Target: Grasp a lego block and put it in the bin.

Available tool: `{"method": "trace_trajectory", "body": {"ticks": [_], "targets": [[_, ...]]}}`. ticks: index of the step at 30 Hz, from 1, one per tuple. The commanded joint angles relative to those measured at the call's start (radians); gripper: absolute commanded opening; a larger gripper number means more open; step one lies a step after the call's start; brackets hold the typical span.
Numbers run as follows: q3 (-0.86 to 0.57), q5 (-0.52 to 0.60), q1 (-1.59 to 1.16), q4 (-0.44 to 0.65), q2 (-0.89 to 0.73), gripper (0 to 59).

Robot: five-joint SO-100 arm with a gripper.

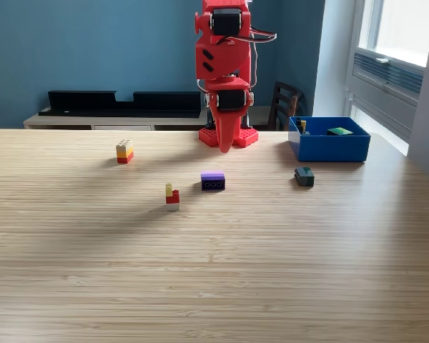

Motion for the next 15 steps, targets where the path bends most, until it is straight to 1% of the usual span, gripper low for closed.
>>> {"method": "trace_trajectory", "body": {"ticks": [1, 12, 15], "targets": [[-0.008, 0.005, 0.018, -0.018, 0.078, 0.1], [-0.009, 0.035, 0.117, -0.055, 0.074, 0.1], [-0.009, 0.029, 0.160, -0.089, 0.069, 0.2]]}}
